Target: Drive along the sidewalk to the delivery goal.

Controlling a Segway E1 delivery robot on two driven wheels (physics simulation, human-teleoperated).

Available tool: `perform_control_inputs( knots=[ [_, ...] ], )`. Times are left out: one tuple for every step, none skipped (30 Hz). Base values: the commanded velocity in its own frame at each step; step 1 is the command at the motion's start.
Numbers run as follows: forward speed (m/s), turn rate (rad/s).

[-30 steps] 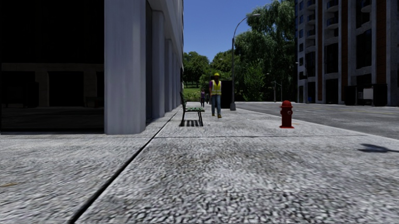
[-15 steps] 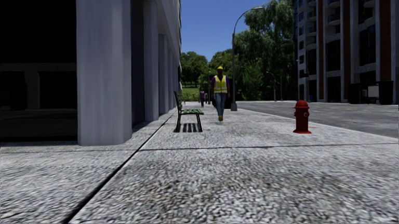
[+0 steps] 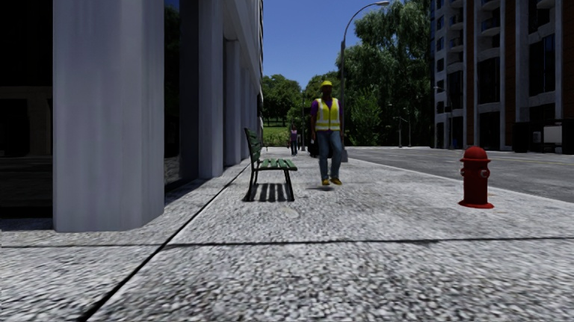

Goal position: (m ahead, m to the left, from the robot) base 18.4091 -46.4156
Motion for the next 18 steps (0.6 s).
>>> perform_control_inputs(
  knots=[
    [1.82,0.00],
    [1.82,0.00],
    [1.82,0.00],
    [1.82,0.00],
    [1.82,0.00],
    [1.82,0.00],
    [1.82,0.00],
    [1.82,0.00],
    [1.82,0.00],
    [1.82,0.00],
    [1.82,0.00],
    [1.82,0.00],
    [1.82,0.00],
    [1.81,0.00],
    [1.79,0.00],
    [1.78,0.00],
    [1.77,0.00],
    [1.76,0.00]
  ],
)
